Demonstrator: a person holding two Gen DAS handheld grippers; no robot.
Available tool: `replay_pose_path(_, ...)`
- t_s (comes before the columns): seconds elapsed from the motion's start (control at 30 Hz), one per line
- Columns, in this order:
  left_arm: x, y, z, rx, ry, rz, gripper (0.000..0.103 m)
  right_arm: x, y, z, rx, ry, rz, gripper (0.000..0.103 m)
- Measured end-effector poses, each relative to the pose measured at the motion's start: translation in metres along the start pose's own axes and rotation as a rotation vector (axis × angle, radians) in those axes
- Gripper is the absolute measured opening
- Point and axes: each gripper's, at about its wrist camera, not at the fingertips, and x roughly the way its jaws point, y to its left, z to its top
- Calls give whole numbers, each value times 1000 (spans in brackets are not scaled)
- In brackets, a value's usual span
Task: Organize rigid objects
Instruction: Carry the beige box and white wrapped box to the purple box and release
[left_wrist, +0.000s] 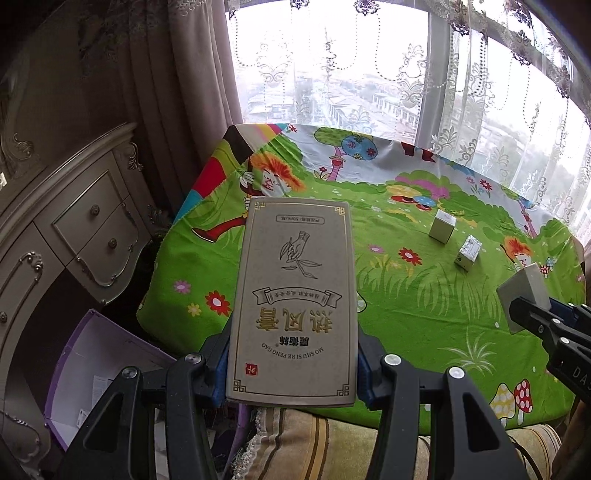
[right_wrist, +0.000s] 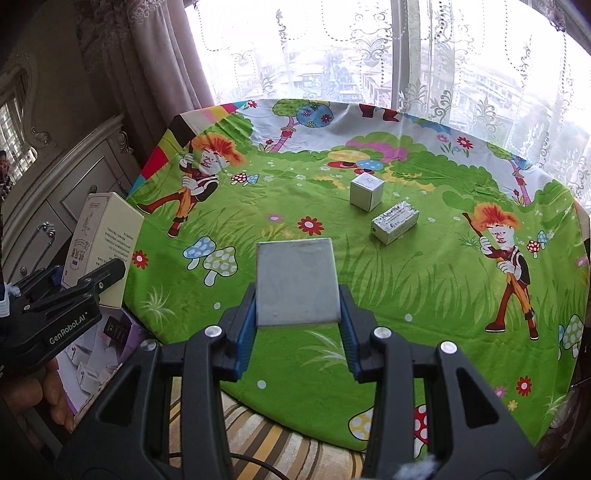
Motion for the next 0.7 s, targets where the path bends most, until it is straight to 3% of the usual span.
replay_pose_path(0.47, -14, 54, -19, -67, -4, 40, 53, -8, 69, -3, -101, 11, 70, 44)
replay_pose_path(0.7, -16, 104, -31, -145, 8, 71, 53, -8, 116, -7, -175, 29, 123, 44)
